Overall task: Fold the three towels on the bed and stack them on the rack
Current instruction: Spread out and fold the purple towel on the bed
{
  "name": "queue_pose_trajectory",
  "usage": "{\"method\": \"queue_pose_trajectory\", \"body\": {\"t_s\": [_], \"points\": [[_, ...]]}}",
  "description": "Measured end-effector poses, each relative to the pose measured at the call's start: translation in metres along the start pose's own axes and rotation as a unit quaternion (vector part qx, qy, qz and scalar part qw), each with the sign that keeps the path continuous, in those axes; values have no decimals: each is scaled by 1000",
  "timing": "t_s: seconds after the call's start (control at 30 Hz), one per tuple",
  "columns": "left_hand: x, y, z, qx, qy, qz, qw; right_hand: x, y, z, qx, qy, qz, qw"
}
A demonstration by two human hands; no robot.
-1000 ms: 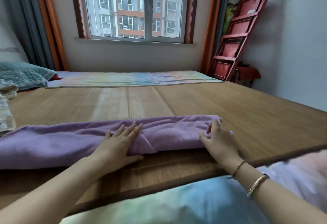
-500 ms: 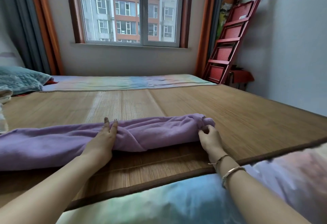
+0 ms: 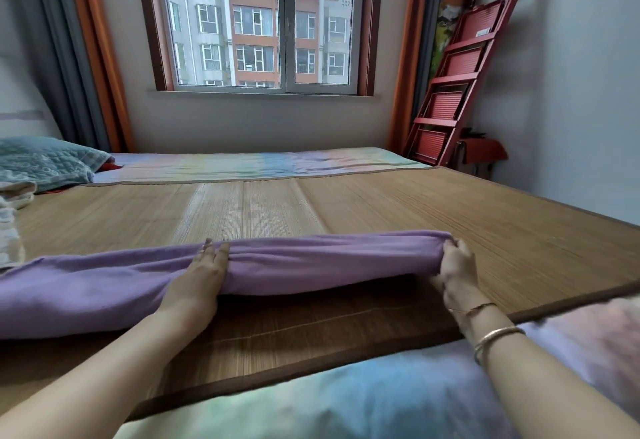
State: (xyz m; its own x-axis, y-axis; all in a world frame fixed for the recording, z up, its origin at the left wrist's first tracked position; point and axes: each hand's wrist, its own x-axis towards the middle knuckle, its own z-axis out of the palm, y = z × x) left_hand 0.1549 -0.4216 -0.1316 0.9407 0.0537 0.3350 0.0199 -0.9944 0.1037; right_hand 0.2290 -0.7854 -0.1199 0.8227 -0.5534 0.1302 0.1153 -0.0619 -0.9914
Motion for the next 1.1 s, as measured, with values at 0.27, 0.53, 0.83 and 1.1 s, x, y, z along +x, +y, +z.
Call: {"method": "queue_pose_trajectory", "body": {"t_s": [0.27, 0.53, 0.83, 1.1], "points": [[-20, -12, 2, 30, -50, 92, 994, -13, 28, -16, -378, -30, -60, 924], [-21, 5, -5, 34, -51, 107, 992, -74, 2, 10, -495, -218, -357, 762], [-40, -86, -30, 189, -55, -33, 980, -136, -20, 84, -546, -380, -356, 656], [-89, -157, -51, 14, 25, -143, 989, -196, -42, 161, -363, -443, -304, 761]]}}
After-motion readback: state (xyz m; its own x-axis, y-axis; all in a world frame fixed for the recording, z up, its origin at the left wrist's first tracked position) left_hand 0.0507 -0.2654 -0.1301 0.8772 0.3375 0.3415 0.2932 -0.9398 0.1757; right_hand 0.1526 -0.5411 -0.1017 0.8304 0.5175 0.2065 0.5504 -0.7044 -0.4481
